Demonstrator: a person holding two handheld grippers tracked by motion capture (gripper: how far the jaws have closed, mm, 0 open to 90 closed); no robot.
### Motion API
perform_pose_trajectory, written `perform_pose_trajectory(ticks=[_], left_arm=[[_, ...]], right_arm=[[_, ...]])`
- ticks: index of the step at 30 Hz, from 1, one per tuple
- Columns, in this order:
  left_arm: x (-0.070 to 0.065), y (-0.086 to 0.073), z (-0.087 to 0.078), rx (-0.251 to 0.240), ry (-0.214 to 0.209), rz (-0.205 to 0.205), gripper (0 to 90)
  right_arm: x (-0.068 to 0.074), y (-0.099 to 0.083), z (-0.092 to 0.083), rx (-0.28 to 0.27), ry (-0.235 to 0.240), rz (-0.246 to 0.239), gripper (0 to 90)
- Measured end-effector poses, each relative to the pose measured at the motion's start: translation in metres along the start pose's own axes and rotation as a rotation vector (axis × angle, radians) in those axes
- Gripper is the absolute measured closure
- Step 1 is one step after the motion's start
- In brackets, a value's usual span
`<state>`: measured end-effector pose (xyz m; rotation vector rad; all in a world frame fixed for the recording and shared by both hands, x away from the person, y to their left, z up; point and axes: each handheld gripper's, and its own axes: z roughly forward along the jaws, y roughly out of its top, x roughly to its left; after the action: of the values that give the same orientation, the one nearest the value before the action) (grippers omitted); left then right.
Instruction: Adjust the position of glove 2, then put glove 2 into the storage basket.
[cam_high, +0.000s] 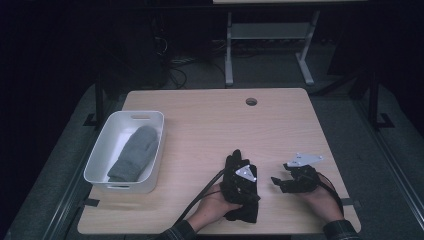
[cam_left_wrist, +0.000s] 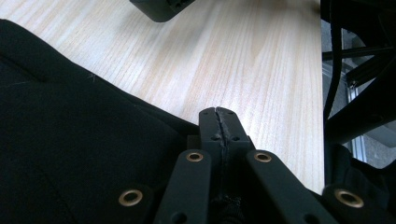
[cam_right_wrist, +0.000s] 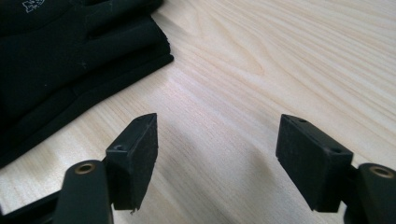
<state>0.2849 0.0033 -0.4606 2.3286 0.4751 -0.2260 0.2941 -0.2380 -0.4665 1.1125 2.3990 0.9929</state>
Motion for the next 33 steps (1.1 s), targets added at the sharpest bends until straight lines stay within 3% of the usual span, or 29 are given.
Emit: perform_pose_trajectory(ticks=[11,21,26,30,33], left_arm=[[0.006,-0.014,-0.027,0.059,0.049,0.014,89.4],[0.019,-0.045,-0.068,0.102,0.119,-0.021,89.4],[0.024,-0.047,-0.087,0.05,0.129,-0.036,89.0],[0.031,-0.037,-0.102,-0.008,0.17,-0.03,76.4],[0.042,-0.032,-0.107,-0.031,0.204,-0.032,58.4]], right_arm=[[-0.002,-0.003,0.004,0.02,-0.013,-0.005,22.6],[-0.005,-0.005,0.006,0.026,-0.022,0.008,19.1],[-0.007,-0.007,0.007,0.017,-0.01,0.018,17.3],[-0.009,-0.009,0.008,0.01,0.0,0.037,15.1],[-0.008,-0.011,0.008,-0.004,0.003,0.042,13.9]])
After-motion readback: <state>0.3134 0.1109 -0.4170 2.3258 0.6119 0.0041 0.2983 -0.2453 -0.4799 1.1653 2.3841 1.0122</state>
